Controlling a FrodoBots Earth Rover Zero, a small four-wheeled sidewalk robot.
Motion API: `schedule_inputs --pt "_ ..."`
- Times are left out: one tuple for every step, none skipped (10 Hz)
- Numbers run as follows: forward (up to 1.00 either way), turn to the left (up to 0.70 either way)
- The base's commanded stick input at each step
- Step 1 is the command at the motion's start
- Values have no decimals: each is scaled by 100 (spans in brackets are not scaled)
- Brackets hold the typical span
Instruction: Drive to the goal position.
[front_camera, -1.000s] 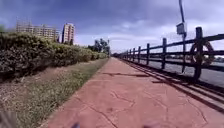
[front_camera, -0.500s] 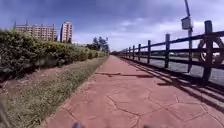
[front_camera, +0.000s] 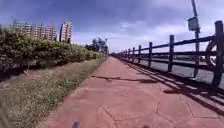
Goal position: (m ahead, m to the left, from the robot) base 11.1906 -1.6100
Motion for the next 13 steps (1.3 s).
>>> schedule_inputs --pt "70 35" --pt "70 35" --pt "70 35" --pt "70 22" --pt "70 0" --pt "70 0" --pt "70 0" --pt "70 0" --pt "70 0" --pt "70 0" --pt "70 0" --pt "70 0" --pt "70 0"
